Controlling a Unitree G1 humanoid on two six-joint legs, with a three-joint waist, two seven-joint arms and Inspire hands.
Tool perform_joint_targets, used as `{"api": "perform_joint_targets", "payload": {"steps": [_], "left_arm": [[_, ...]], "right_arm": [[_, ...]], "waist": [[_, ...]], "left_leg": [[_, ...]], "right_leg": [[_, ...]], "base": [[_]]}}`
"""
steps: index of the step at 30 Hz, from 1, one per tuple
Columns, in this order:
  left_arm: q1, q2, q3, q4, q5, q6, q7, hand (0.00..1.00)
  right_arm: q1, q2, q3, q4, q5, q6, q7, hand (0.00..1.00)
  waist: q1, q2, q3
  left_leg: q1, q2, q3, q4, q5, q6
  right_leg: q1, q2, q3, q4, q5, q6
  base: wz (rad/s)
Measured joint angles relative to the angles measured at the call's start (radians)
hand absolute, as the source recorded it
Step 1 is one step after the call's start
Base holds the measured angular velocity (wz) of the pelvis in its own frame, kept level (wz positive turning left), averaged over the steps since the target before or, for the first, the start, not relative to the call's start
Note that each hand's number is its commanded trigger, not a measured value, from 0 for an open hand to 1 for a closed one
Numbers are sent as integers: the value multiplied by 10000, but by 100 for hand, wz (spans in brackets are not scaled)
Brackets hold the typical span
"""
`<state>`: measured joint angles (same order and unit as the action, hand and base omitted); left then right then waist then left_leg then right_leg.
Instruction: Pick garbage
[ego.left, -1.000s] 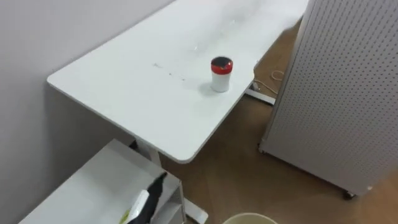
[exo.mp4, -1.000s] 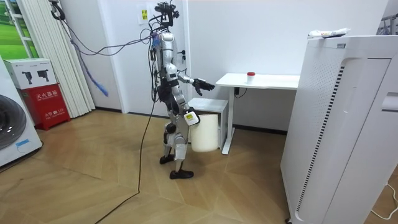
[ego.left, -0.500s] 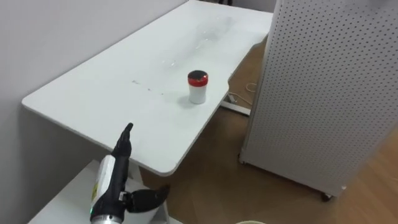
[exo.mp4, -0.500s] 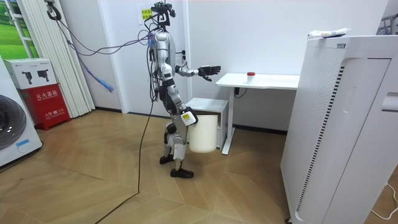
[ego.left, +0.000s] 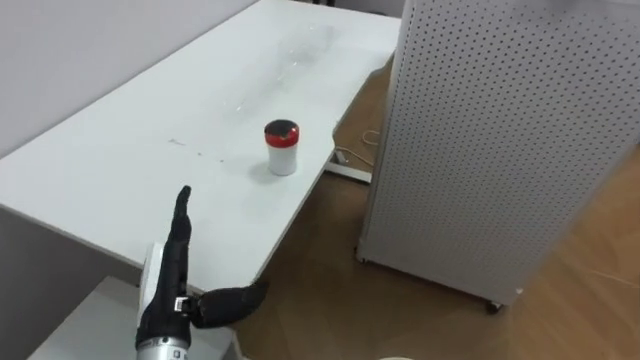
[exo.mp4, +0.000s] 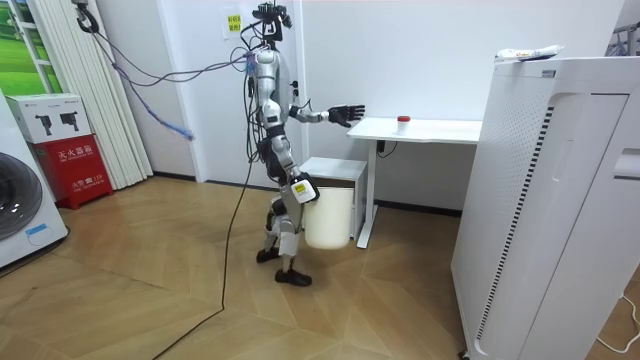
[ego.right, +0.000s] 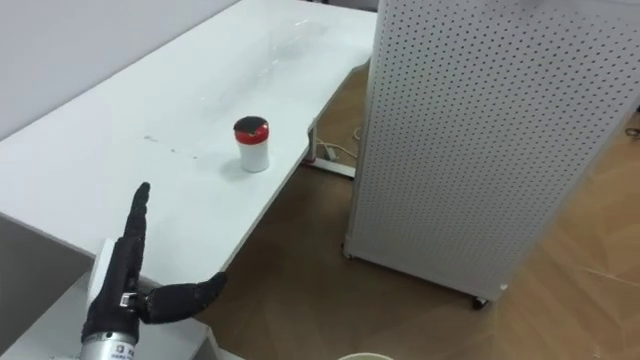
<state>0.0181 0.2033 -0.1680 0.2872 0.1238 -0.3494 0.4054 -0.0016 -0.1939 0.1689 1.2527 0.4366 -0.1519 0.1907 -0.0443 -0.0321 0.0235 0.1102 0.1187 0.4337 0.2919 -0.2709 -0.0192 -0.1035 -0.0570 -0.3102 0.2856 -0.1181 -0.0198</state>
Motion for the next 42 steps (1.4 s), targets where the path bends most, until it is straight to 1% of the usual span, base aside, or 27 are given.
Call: {"api": "perform_joint_targets", "payload": {"steps": [2,3,4,5,6,7,9,10,11,12,13,14,16,17,21,24,26,30,31,34,36,37,38,39,40,41,42], "left_arm": [[14,-1,278,2,-28,9,-1,0],[22,4,302,1,-51,12,21,0],[-5,10,335,-9,-60,11,48,0],[26,3,340,-8,-102,10,45,0],[105,1,335,-8,-145,8,44,0],[104,3,326,-10,-149,4,44,0],[123,3,337,18,-192,2,58,0],[151,5,354,18,-273,2,94,0],[160,-19,384,12,-303,-9,185,0],[174,-92,471,11,-301,-14,224,0],[207,-122,505,11,-308,-14,250,0],[339,-142,564,7,-312,-15,329,0],[394,-91,633,3,-338,-16,496,0],[398,-84,680,3,-343,-15,560,0],[393,-70,703,-48,-317,-17,629,0],[397,-53,726,-80,-294,-17,577,0],[396,-18,817,-226,-343,-17,469,0],[389,-17,877,-239,-404,-17,263,0],[385,-14,877,-250,-427,-17,153,0],[387,-22,883,-275,-145,-17,150,0],[366,-16,884,-275,-78,-23,189,0],[347,-17,883,-275,-29,-25,222,0],[336,-17,880,-328,-17,-38,241,0],[332,-13,881,-343,-17,-58,255,0],[297,-5,887,-345,2,-70,310,0],[311,-32,889,-340,26,-69,484,0],[301,-56,911,-346,25,-70,568,0]], "right_arm": [[-24,24,73,-29,-107,11,85,100],[-19,22,79,-34,-133,18,97,100],[-17,11,81,-98,-149,20,99,100],[3,11,78,-101,-149,56,88,100],[31,-10,73,-84,-113,158,45,100],[34,-26,68,-78,-71,204,2,100],[39,-41,58,-25,-72,278,-140,100],[53,-35,71,-25,-65,323,-214,100],[59,-44,40,-25,-55,350,-291,100],[57,-95,26,-23,-80,358,-328,100],[64,-110,18,-12,-133,361,-359,100],[105,-141,8,1,-238,374,-383,100],[109,-141,11,-7,-375,373,-459,100],[130,-134,4,-15,-456,373,-471,100],[179,-155,24,-102,-500,367,-513,100],[197,-146,33,-119,-581,359,-513,100],[264,-132,34,-251,-706,359,-495,100],[269,-84,41,-456,-846,364,-499,100],[266,-79,61,-548,-908,367,-503,100],[247,-108,54,-572,-1080,366,-497,100],[223,-101,62,-571,-1044,366,-536,100],[222,-87,65,-571,-1044,374,-583,100],[235,-73,81,-565,-1034,387,-613,100],[254,-70,103,-562,-1031,395,-612,100],[256,-70,150,-553,-1037,396,-592,100],[200,-76,149,-558,-1071,396,-559,100],[125,-79,154,-558,-1069,391,-558,100]], "waist": [[197,-123,-14],[224,-129,-16],[204,-83,4],[248,-86,15],[239,-75,-41],[243,-82,-37],[279,-57,-38],[371,-34,-35],[520,-3,-54],[577,56,-66],[601,90,-81],[733,182,-213],[749,214,-216],[655,188,-218],[698,165,-206],[720,124,-180],[722,36,-127],[729,-8,-106],[767,-51,-84],[815,-114,-128],[877,-70,-160],[951,-67,-170],[1061,-80,-168],[1069,-71,-165],[1042,0,-137],[1065,215,-116],[1092,210,-142]], "left_leg": [[-221,364,-21,1386,-67,-109],[-390,494,-109,1936,-67,-110],[-915,747,-551,3346,22,-123],[-1419,896,-1129,4367,176,-125],[-1804,809,-1618,4343,-72,-78],[-2002,749,-1742,4283,-186,-69],[-2712,571,-2061,3908,-229,-107],[-3149,382,-2305,3437,-143,-193],[-3464,224,-2469,2662,58,-275],[-3618,69,-2549,1736,579,-187],[-3652,31,-2604,1543,884,-154],[-3537,-127,-2824,1358,1235,-91],[-3313,-421,-3042,1211,1622,164],[-3245,-518,-3046,1131,1632,228],[-3226,-699,-3063,1186,1498,315],[-3228,-874,-3293,1186,1373,290],[-3234,-1003,-3372,1187,1306,312],[-3240,-1191,-3468,1265,1113,364],[-3241,-1323,-3466,1345,1071,411],[-3149,-1563,-3424,1537,653,533],[-3053,-1668,-3401,1687,338,686],[-3029,-1671,-3375,1761,261,716],[-2915,-1682,-3397,1829,165,768],[-2860,-1676,-3480,1843,120,792],[-2765,-1665,-3785,1812,54,822],[-2729,-1666,-4320,1724,59,808],[-2734,-1664,-4546,1670,86,784]], "right_leg": [[155,45,-488,247,-241,-334],[207,74,-478,275,-301,-411],[279,154,-304,330,-459,-543],[331,263,-42,527,-649,-642],[354,339,138,698,-807,-722],[355,345,229,790,-886,-748],[470,426,483,831,-1002,-811],[552,476,663,840,-1067,-835],[530,500,908,991,-1175,-808],[480,539,1128,1140,-1313,-749],[508,555,1248,1180,-1380,-701],[542,591,1416,1212,-1469,-590],[646,540,1425,1217,-1583,-461],[729,409,1401,1134,-1642,-388],[790,206,1377,1049,-1783,-305],[893,110,1349,921,-1915,-253],[948,-19,1204,926,-2056,-203],[1040,-187,1047,991,-2280,-109],[1031,-316,1033,1158,-2422,-52],[988,-646,988,1855,-2816,167],[699,-958,835,3153,-2836,281],[569,-1005,861,3485,-2799,342],[466,-1054,835,3911,-2668,560],[422,-1059,761,4022,-2578,683],[324,-1043,730,4293,-2349,741],[225,-840,851,3960,-2500,789],[99,-737,904,3541,-2563,758]], "base": [[-74],[-75],[-59],[-58],[-46],[-46],[-50],[-61],[-72],[-61],[-62],[-49],[-31],[0],[5],[12],[19],[14],[13],[11],[10],[6],[0],[11],[17],[10],[0]]}}
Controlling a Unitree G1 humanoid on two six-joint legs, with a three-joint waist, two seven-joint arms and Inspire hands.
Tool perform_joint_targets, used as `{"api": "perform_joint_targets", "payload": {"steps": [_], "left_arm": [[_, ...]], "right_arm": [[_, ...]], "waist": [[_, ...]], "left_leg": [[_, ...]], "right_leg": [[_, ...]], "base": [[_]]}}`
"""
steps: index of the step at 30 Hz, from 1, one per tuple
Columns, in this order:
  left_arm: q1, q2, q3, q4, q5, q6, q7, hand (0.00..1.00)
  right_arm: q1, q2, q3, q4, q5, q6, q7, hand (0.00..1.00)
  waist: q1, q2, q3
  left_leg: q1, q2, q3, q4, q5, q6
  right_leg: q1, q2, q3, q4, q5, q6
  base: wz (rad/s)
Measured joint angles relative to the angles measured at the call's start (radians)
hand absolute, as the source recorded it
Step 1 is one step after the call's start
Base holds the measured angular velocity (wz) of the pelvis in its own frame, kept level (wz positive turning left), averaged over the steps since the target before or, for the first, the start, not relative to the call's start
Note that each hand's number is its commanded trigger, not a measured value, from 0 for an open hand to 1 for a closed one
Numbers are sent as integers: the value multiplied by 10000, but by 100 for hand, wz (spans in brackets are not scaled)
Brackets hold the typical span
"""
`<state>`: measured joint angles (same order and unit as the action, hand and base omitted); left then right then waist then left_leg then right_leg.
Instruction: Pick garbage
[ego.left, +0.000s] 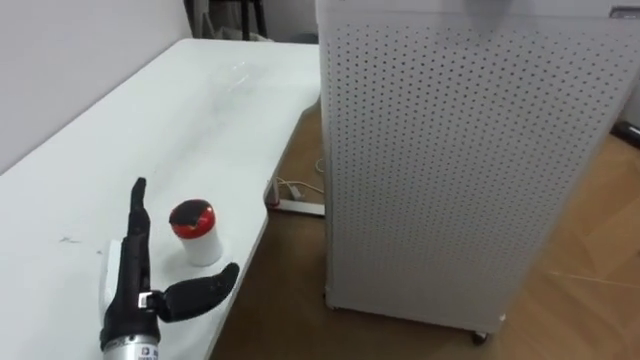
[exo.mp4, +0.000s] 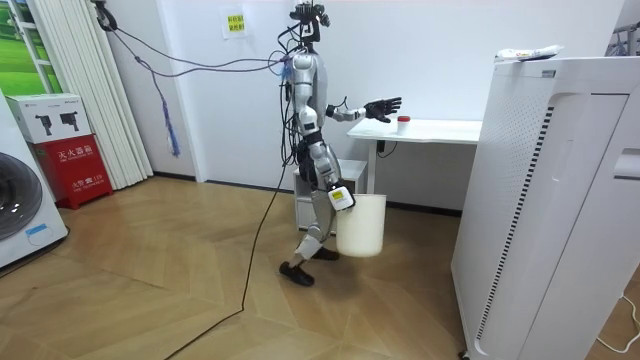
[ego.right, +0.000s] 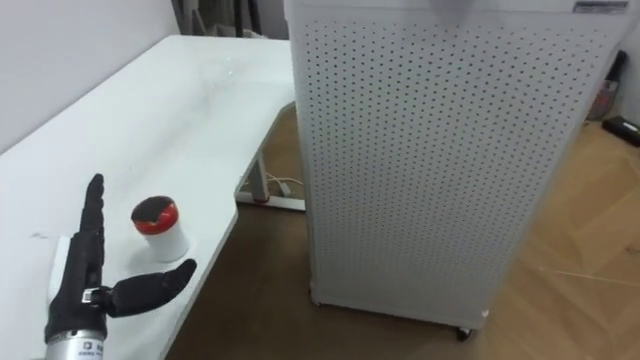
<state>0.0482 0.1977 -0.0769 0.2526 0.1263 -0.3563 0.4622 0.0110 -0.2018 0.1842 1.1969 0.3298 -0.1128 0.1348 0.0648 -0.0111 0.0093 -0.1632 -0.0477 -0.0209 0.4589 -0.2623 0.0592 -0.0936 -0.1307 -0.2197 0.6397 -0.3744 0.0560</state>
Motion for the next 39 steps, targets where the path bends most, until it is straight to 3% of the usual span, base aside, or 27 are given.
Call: {"api": "perform_joint_targets", "payload": {"steps": [1,2,3,4,8,12,21,31,39], "left_arm": [[-41,28,41,1,0,0,131,0],[-44,53,32,34,-17,-5,157,0],[-10,51,-24,61,-59,-2,153,0],[-12,41,-57,58,-54,-16,148,0],[99,60,-115,420,-185,-17,143,0],[412,53,-477,637,-455,32,94,0],[382,59,-876,1291,-1789,-104,-191,0],[-119,-86,-862,2556,-3266,-811,-736,0],[-580,-84,-755,3274,-3608,-790,-1000,0]], "right_arm": [[-130,20,75,-5,-7,-10,24,100],[-181,38,142,-20,-94,-26,78,100],[-175,51,144,-10,-195,-24,57,100],[-232,33,146,46,-313,-22,30,100],[-309,75,314,47,-471,-9,308,100],[-411,69,307,32,-642,6,349,100],[-343,69,592,-50,-766,9,416,100],[-178,67,687,-887,-830,53,575,100],[79,70,681,-1190,-827,294,702,100]], "waist": [[-16,49,35],[-29,9,43],[-83,31,-4],[-61,1,-39],[-56,-260,83],[-64,-404,66],[-81,-470,28],[-93,-464,-1],[-132,-328,-83]], "left_leg": [[-36,7,-220,-39,23,-30],[-55,-37,-275,-8,24,-42],[-41,-46,-366,-32,25,-60],[3,-25,-389,-192,56,-115],[494,18,-550,-802,234,-255],[517,30,-643,-945,238,-264],[1203,21,-607,-1435,239,-262],[1564,69,-449,-1619,243,-258],[1594,185,-251,-1684,260,-282]], "right_leg": [[-239,110,115,-1044,97,-45],[-404,109,187,-1656,918,-290],[-331,92,139,-1749,958,-257],[-151,124,-29,-1955,974,-343],[494,293,-319,-2627,1050,-416],[700,379,-435,-3020,1093,-398],[1494,489,-288,-3857,1267,-295],[1800,504,-298,-3906,1281,-307],[1807,586,-290,-3860,1368,-374]], "base": [[9],[23],[24],[25],[19],[14],[-2],[-1],[0]]}}
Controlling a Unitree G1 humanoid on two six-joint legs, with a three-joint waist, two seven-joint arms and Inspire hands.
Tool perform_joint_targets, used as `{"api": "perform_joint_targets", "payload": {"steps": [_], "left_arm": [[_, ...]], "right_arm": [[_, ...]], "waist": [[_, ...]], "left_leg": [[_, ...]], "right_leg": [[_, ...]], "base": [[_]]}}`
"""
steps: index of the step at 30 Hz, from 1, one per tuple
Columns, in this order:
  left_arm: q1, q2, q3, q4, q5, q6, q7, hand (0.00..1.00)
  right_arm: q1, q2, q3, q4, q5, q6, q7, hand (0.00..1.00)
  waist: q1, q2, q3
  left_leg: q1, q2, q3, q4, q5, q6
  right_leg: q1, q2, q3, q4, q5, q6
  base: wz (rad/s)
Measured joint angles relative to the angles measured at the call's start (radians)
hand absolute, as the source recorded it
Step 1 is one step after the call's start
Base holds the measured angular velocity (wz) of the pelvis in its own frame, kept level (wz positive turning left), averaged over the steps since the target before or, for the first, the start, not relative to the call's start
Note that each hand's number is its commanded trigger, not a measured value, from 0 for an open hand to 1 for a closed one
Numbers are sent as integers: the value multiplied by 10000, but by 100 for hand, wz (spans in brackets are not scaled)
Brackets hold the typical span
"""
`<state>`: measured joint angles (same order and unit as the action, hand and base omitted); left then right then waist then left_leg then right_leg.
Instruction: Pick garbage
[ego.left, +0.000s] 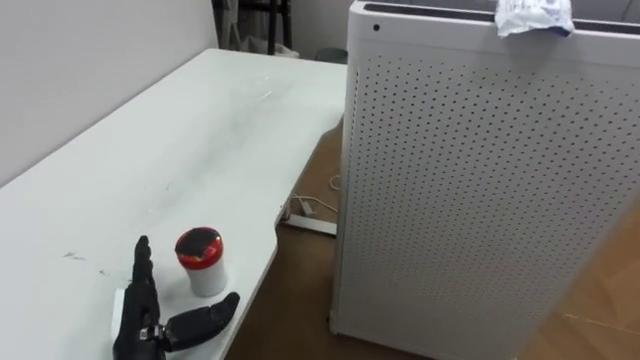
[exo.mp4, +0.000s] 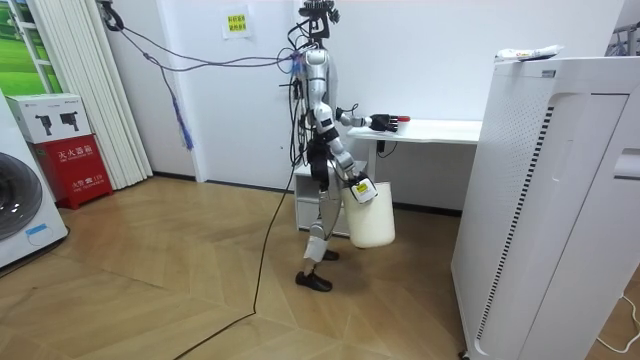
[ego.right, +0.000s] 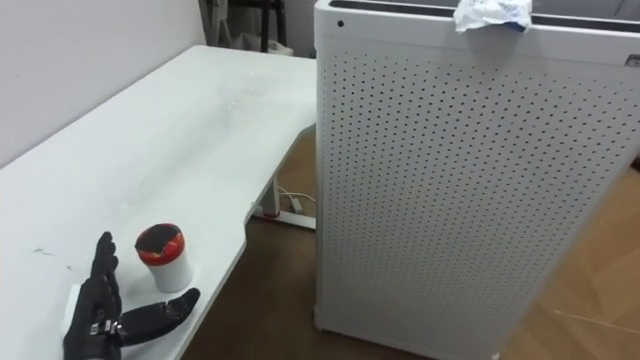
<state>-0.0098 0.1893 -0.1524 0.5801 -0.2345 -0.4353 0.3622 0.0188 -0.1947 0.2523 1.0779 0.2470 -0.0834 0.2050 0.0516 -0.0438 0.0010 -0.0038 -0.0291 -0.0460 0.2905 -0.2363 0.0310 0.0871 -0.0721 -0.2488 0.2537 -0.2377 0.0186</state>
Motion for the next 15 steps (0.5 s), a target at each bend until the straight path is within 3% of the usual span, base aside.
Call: {"api": "perform_joint_targets", "payload": {"steps": [4,7,15], "left_arm": [[58,-48,102,-1,-480,14,131,0],[-25,-116,125,11,-890,112,204,0],[-481,-185,350,427,-894,401,288,0]], "right_arm": [[227,-1,-17,0,10,11,-99,100],[359,9,4,0,-4,220,-123,100],[505,21,-3,-315,-338,423,-171,100]], "waist": [[-163,94,-56],[-211,117,-70],[-296,63,-9]], "left_leg": [[80,2,20,-12,21,-32],[169,-2,41,-75,40,-59],[318,3,160,-256,152,-62]], "right_leg": [[9,11,15,2,6,-10],[14,25,61,18,5,-11],[88,61,233,-152,27,-48]], "base": [[-1],[-3],[-4]]}}
